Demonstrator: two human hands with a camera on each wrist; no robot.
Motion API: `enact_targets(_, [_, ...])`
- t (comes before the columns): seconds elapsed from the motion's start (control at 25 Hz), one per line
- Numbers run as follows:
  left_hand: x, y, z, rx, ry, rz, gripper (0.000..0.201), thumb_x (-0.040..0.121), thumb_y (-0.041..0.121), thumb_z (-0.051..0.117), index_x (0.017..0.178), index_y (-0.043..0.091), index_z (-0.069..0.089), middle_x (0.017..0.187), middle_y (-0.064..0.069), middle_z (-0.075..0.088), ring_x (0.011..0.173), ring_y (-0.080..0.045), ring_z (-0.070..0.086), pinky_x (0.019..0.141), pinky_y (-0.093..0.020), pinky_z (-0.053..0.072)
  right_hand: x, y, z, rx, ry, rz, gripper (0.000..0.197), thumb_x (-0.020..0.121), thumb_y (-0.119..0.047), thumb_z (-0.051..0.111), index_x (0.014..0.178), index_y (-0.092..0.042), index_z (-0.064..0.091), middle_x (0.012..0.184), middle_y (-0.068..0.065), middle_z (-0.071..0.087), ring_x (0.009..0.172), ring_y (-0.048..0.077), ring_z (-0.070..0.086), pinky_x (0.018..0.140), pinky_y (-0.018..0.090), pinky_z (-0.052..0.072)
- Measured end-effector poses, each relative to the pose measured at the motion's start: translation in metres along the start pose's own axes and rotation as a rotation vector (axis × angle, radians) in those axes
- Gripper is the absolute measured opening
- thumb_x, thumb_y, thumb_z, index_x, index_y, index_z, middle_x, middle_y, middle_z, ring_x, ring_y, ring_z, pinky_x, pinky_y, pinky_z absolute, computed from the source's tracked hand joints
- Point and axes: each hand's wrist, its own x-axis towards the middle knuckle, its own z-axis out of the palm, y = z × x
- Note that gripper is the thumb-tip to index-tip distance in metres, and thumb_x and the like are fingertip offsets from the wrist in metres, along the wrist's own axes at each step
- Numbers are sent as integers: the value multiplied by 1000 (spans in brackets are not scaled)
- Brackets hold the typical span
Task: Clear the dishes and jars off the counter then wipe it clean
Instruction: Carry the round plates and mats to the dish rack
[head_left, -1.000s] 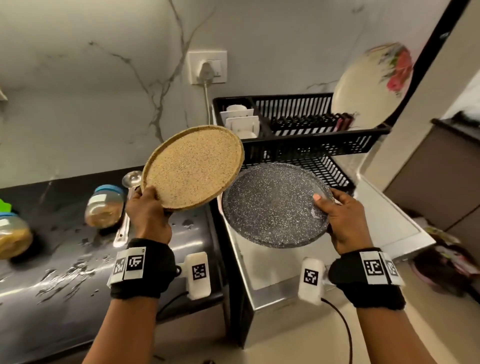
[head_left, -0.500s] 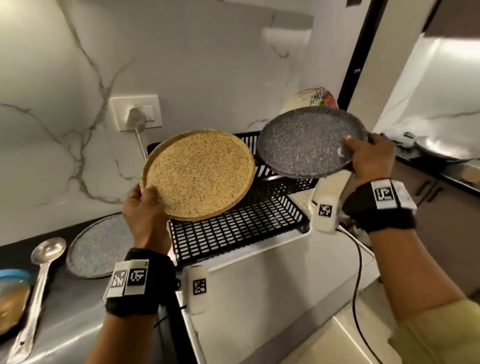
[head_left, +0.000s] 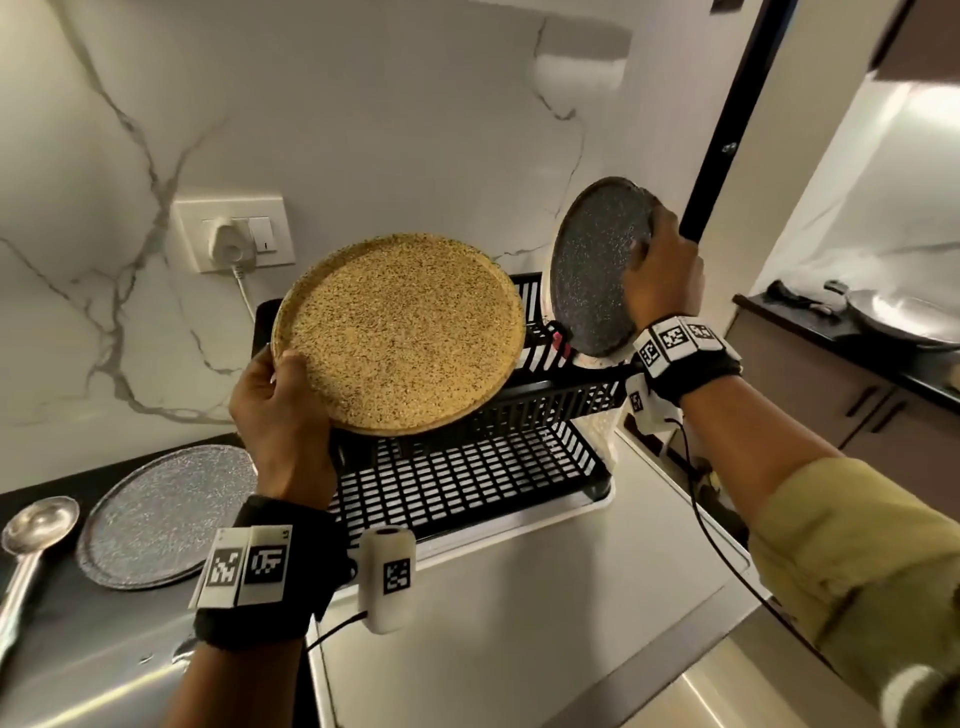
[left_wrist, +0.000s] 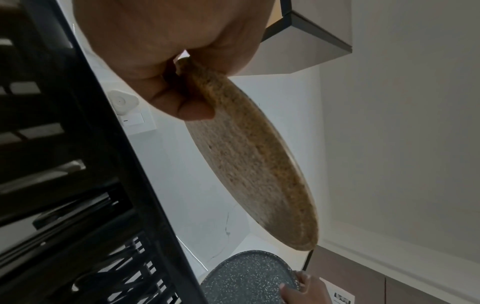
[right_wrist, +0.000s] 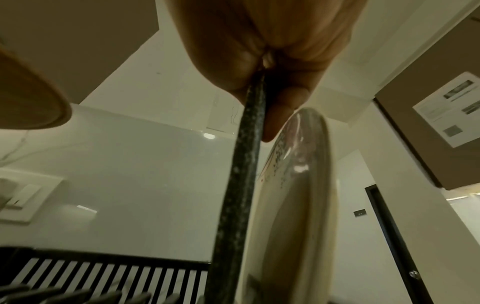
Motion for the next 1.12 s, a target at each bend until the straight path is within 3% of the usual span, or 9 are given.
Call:
enact_targets(0.12, [-1,-5,10,21,7,4,22,95,22,47,99,17,68,87,-3,67,81,-20,59,72,-38,48,1,1,19,19,-22,-43,34,96,-11,45,129,-10,50,119,18,62,100,40,63,81,45,53])
enact_targets(0.28, [-4,-8,21,47,24,20,21,97,23,47,94,22,68,91,2,69,85,-15,61,76,-35,51,7,6,28,2,-80,-5,43,94,-8,51,137,-10,46,107,17,68,100,36,65,85,43,53])
enact_targets(0.48, [5,-13,35,53,-13,46,23,91,28,48,88,24,70,85,-1,67,79,-18,57,70,-38,45,5,-2,4,-156,-26,-25,39,93,-21,54,131,-12,54,135,10,52,112,31,58,82,37,50])
enact_targets(0.6, [4,-13,48,54,-32,54,23,96,22,46,86,24,67,82,4,67,78,-15,58,70,-35,47,-19,-12,-14,67,28,-45,28,94,-34,49,103,-13,66,106,9,64,92,27,62,70,30,48])
enact_targets(0.68, [3,-15,57,47,-59,48,22,96,22,46,89,23,67,89,1,70,83,-16,62,75,-38,51,-42,-23,-19,423,-218,83,33,96,-43,47,87,-17,66,82,14,67,68,34,63,64,42,56])
enact_targets(0.8, [0,-16,70,15,-105,29,22,99,17,46,103,13,67,99,-7,71,90,-19,65,80,-38,52,-66,-35,-14,598,-498,232,37,99,-40,47,87,-10,64,72,8,58,61,25,53,64,37,47])
enact_targets(0.92, [-6,-14,78,55,-160,40,23,100,19,46,107,12,68,99,-4,73,91,-19,68,77,-38,56,-65,-39,-14,738,-378,329,31,97,-29,51,93,0,61,74,7,58,66,22,54,64,36,45])
enact_targets(1.04, [-15,-7,75,259,-297,129,25,100,26,48,109,15,68,85,-2,71,72,-18,67,56,-35,57,-46,-37,-27,750,-268,332,25,97,-21,49,99,1,61,73,4,56,62,16,53,59,28,46])
enact_targets(1.12, [-19,-3,70,532,-396,277,24,97,28,55,110,13,69,83,3,68,71,-17,64,64,-33,57,-25,-31,-37,660,-157,295,20,96,-19,46,100,-7,61,77,0,57,63,12,53,52,19,44])
